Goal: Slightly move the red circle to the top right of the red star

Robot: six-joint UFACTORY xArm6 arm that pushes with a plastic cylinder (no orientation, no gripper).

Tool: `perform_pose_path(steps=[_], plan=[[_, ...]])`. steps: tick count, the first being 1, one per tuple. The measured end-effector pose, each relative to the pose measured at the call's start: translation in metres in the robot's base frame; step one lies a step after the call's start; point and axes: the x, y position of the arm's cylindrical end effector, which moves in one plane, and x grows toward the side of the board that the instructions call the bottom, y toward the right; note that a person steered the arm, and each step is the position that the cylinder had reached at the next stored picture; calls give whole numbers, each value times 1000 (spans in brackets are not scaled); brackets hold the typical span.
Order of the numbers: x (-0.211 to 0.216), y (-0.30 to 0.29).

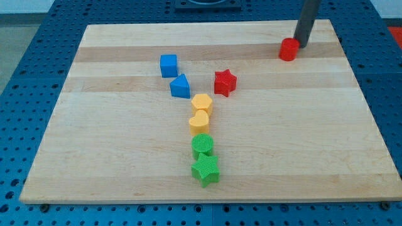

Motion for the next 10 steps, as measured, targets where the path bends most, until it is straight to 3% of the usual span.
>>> perform_pose_path(steps=[3,5,10], plan=[[-1,-9],[29,-8],[30,-62]])
